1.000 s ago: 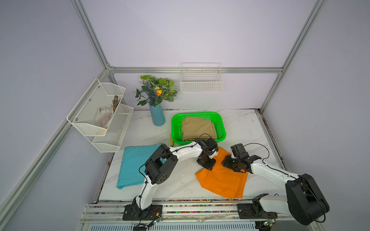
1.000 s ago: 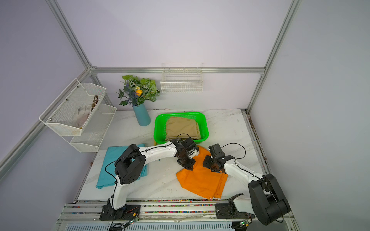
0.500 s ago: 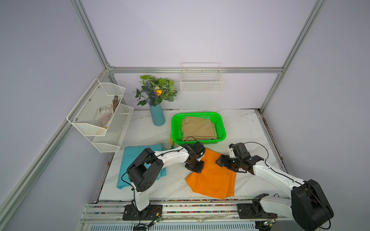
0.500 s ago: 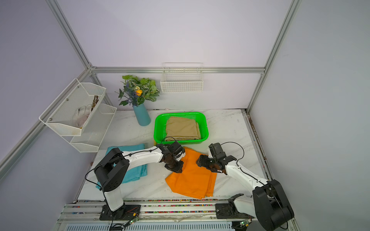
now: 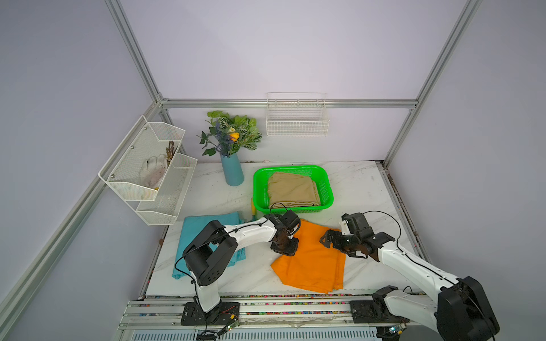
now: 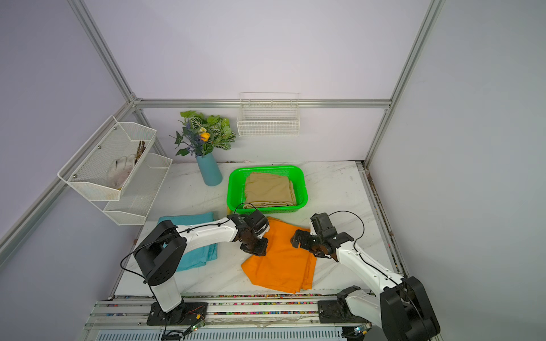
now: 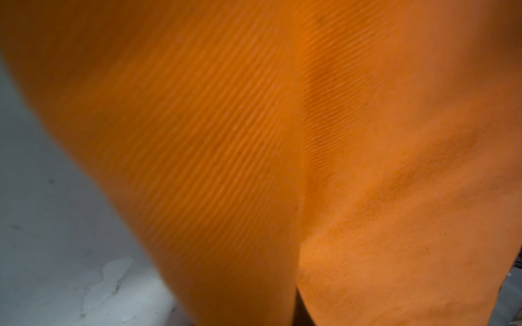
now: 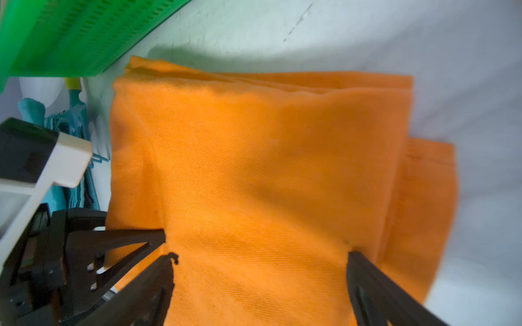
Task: Put the folded long pants in the basket
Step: Pick up the long pant at the center of the board.
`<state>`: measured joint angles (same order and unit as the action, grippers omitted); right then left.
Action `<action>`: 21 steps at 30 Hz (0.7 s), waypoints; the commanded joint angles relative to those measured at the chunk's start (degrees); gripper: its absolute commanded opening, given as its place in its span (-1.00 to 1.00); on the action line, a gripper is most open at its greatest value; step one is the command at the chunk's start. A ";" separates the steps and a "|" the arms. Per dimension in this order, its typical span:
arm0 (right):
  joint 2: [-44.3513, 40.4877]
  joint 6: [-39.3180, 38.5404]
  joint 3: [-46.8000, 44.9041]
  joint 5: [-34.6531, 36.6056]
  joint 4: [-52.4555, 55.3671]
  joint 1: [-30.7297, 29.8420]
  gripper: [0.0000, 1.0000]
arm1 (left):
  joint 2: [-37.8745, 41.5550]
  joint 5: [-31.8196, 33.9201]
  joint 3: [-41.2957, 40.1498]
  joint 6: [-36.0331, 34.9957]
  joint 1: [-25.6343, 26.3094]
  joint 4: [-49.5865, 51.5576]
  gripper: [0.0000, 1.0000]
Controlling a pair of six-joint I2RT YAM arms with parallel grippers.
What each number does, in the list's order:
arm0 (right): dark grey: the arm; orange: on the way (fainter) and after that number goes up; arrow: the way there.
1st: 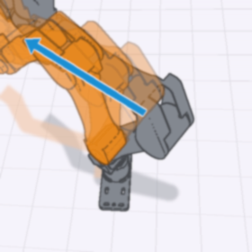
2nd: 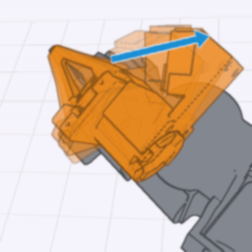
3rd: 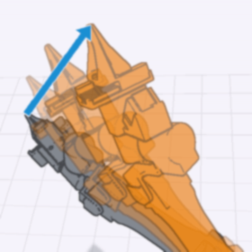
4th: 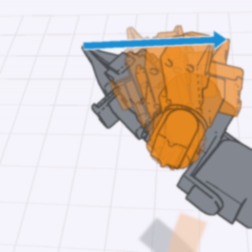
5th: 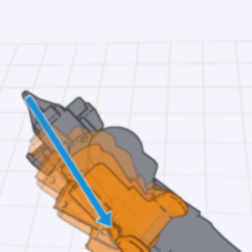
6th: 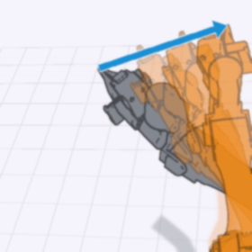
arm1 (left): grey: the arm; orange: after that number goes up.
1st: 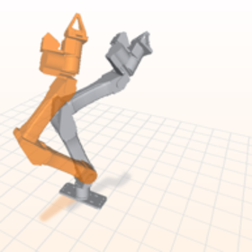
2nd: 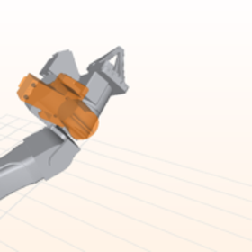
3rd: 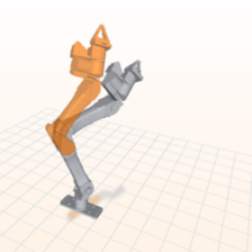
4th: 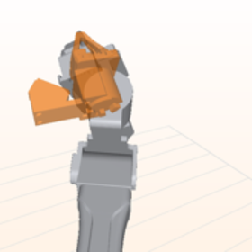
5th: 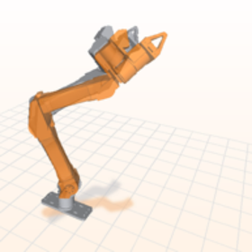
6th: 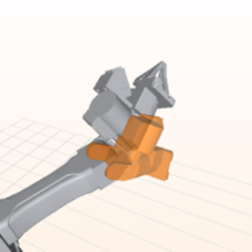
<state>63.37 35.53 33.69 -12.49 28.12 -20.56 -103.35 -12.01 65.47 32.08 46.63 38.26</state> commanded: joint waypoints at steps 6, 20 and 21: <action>-4.59 0.17 0.18 6.62 7.92 2.53 0.98 | 2.22 9.09 -2.23 3.48 -2.02 3.58 -1.00; 5.49 3.24 -14.47 -23.30 -22.21 2.54 0.81 | 1.07 7.84 -1.49 2.75 -2.18 3.34 -1.00; 6.16 3.61 -14.89 -23.46 -22.64 2.49 0.75 | 0.91 7.55 -1.31 2.60 -2.11 3.36 -1.00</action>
<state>66.50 36.40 22.37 -29.65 10.28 -17.72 -101.51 -8.71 63.88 33.91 45.39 39.31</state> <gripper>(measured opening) 0.887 0.172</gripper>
